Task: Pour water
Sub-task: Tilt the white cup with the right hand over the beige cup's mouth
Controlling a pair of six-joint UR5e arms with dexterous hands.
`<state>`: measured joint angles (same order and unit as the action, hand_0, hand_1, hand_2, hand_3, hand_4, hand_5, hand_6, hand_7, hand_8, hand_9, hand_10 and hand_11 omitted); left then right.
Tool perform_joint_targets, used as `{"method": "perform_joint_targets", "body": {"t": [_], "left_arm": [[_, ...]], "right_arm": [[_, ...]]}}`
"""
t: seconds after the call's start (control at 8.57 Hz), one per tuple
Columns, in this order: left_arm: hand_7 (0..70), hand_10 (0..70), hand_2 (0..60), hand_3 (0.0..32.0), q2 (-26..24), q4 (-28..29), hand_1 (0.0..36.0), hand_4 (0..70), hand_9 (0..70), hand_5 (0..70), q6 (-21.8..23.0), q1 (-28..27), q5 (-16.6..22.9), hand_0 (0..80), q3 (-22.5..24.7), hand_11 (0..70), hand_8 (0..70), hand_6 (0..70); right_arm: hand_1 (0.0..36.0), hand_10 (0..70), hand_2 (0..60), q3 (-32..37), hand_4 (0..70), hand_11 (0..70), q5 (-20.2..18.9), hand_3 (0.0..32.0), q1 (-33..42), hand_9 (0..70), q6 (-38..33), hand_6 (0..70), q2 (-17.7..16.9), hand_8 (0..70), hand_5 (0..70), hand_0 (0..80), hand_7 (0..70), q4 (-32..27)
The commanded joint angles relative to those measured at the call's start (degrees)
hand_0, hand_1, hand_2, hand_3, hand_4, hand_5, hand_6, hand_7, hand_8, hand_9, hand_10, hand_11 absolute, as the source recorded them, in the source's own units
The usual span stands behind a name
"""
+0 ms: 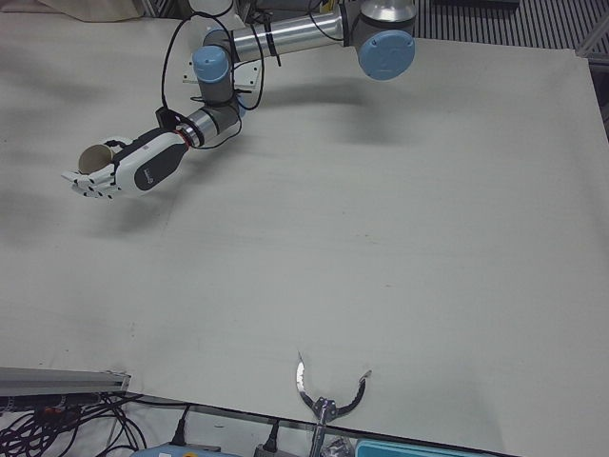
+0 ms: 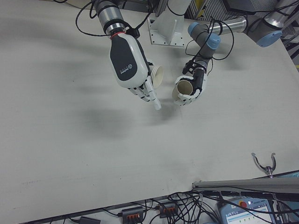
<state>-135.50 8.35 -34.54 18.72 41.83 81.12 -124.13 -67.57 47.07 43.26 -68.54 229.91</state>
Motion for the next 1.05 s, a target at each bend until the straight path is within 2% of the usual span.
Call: {"method": "perform_joint_targets", "body": {"t": [0.0,0.23,0.35,0.47,0.58,0.82,0.93], "left_arm": [[52.4,20.1,60.0,0.0,0.1,0.0,36.0,19.5,30.3,29.1,0.0,0.1,0.1,80.0,-0.3,33.8,20.1,32.1],[52.7,20.1,60.0,0.0,0.0,0.0,36.0,19.8,30.4,29.8,0.0,-0.1,0.1,80.0,-2.2,33.8,20.2,32.6],[53.1,20.6,60.0,0.0,0.0,0.3,36.0,19.8,31.1,29.9,0.0,-0.7,-0.2,80.0,-2.7,34.5,20.7,33.1],[53.2,21.0,60.0,0.0,0.0,0.4,36.0,19.6,31.5,29.9,0.0,-1.2,-0.3,80.0,-2.8,35.1,21.0,33.4],[53.2,21.8,60.0,0.0,0.1,0.9,36.0,19.0,31.9,29.5,0.0,-2.2,-0.4,80.0,-2.8,36.1,21.4,33.8],[51.6,21.2,60.0,0.0,0.1,1.2,36.0,17.9,30.8,27.9,0.0,-2.5,-0.2,80.0,-2.8,35.4,20.5,32.4],[51.0,20.8,60.0,0.0,0.1,1.2,36.0,17.8,30.2,27.7,0.0,-2.5,-0.2,80.0,-2.8,34.8,20.1,31.8]], "right_arm": [[36.0,50.4,60.0,-0.9,1.4,70.0,-6.0,0.0,1.1,36.9,16.7,51.0,0.2,30.4,6.1,79.7,68.8,0.8],[36.0,50.4,60.0,-3.8,2.2,70.0,-6.9,0.0,1.4,39.0,23.9,52.4,3.1,30.4,6.6,80.0,70.0,9.1],[36.0,49.1,60.0,-7.1,2.8,70.0,-6.9,0.0,3.4,38.6,26.6,52.0,3.2,29.5,6.7,80.0,70.0,12.0],[36.0,48.6,60.0,-7.4,2.2,70.0,-7.2,0.0,5.7,38.1,26.7,49.6,3.3,27.5,6.1,80.0,69.9,13.3],[36.0,49.4,60.0,-7.4,1.2,70.0,-9.0,0.0,7.9,39.1,29.1,50.0,3.3,27.3,6.0,80.0,70.0,13.5],[36.0,49.8,60.0,-6.1,1.5,70.0,-9.8,0.0,9.7,39.7,33.4,50.9,2.8,27.6,6.4,80.0,70.0,13.5],[36.0,50.3,60.0,-3.9,0.1,70.0,-9.7,0.0,9.8,41.2,34.3,51.4,3.3,28.8,6.0,76.6,70.0,13.5]]}}
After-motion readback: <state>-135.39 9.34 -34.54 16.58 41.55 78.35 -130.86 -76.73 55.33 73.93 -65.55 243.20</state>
